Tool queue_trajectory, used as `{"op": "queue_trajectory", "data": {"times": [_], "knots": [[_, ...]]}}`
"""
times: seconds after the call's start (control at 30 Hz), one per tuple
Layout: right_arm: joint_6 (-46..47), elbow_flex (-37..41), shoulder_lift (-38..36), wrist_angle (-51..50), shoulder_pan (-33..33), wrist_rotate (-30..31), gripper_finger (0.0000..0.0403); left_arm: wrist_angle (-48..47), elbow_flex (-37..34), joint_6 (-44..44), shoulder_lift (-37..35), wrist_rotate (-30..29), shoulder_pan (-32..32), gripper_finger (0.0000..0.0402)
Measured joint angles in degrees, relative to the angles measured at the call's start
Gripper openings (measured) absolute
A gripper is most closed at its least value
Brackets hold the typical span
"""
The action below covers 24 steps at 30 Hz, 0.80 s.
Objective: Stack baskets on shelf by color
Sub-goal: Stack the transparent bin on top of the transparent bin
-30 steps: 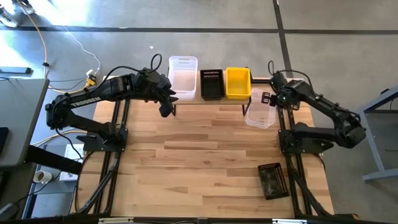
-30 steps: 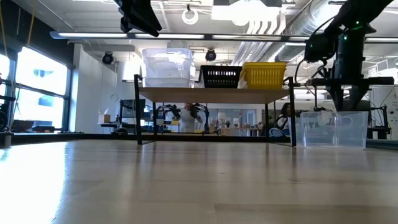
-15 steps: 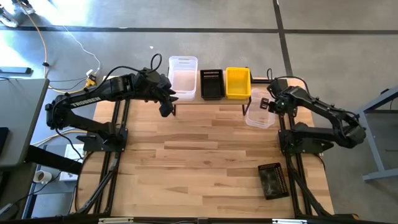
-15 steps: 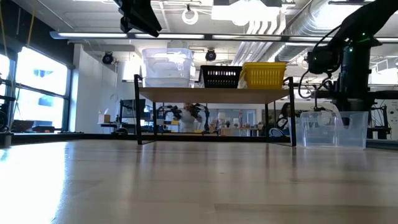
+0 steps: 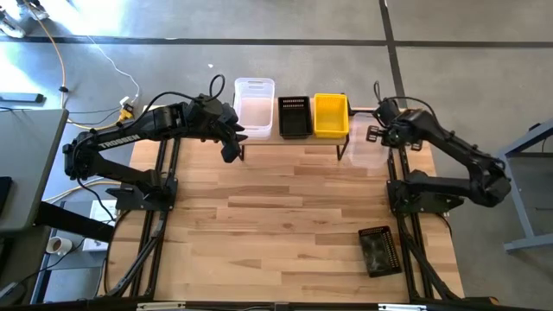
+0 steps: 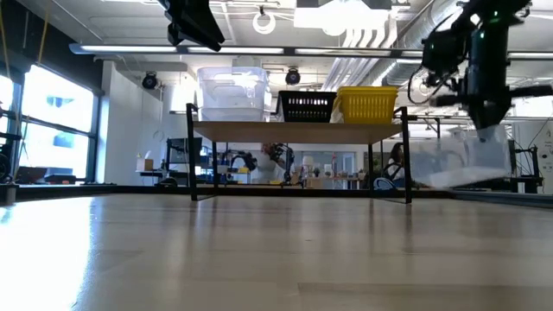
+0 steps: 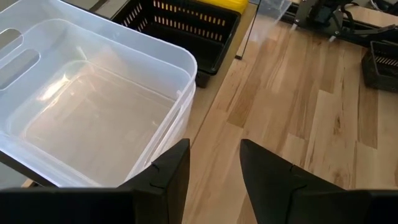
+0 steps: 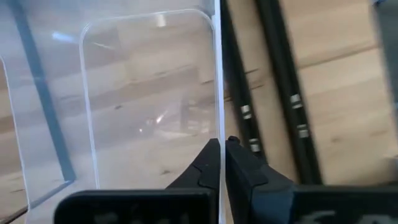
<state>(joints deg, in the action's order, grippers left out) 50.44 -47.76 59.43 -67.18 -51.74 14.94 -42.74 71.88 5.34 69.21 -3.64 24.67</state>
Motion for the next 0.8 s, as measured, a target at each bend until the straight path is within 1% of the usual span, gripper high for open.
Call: {"op": "queue_trajectory", "data": {"times": [0.2, 0.37, 0.57, 0.8], "knots": [[2.5, -9.3, -1.8, -9.9, 2.6, 6.3, 0.0, 0.0, 0.0, 0.0, 0.0, 0.0, 0.0, 0.0131], [3.7, -17.6, -3.6, -14.0, 5.4, 10.9, 0.0, 0.0, 0.0, 0.0, 0.0, 0.1, 0.0, 0.0131], [3.6, -26.6, -4.9, -14.5, 9.0, 13.4, 0.0, 0.0, 0.0, 0.0, 0.0, 0.5, -1.5, 0.0131], [3.6, -34.4, -5.2, -14.5, 15.3, 14.0, 0.0, -0.9, 0.0, 0.0, 0.0, 0.5, -4.9, 0.0131]]}}
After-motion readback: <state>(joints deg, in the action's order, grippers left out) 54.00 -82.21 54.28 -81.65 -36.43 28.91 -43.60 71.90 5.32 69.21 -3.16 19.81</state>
